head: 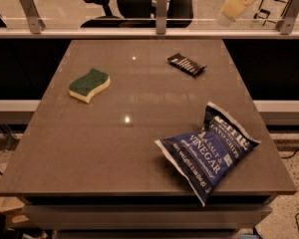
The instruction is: Move rxbar chocolate near sponge
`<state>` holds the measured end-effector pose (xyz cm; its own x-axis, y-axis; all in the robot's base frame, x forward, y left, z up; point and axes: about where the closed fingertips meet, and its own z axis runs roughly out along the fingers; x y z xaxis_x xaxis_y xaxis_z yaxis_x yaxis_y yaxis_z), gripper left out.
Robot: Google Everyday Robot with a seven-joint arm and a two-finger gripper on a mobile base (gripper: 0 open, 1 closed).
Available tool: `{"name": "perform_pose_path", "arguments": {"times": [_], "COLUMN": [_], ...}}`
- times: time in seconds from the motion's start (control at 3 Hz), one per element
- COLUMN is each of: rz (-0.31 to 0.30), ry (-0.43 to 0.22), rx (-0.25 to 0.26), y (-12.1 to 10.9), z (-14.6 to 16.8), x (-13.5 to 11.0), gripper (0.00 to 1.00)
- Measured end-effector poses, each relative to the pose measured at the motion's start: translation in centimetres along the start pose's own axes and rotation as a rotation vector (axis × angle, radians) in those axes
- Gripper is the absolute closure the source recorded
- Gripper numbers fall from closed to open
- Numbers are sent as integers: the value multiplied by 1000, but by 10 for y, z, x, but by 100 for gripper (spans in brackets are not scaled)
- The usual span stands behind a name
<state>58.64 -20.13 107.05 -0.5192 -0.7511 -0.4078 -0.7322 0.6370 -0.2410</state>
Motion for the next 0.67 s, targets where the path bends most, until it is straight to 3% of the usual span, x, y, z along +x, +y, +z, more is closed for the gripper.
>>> {"name": "perform_pose_path", "arguments": {"times": [0.33,0.67], "rz": [4,57], "ry": [-23,-28], "rx": [19,37], "y": [-5,-14], "z": [-1,-4], "x": [-9,-7], "gripper": [0,0]}}
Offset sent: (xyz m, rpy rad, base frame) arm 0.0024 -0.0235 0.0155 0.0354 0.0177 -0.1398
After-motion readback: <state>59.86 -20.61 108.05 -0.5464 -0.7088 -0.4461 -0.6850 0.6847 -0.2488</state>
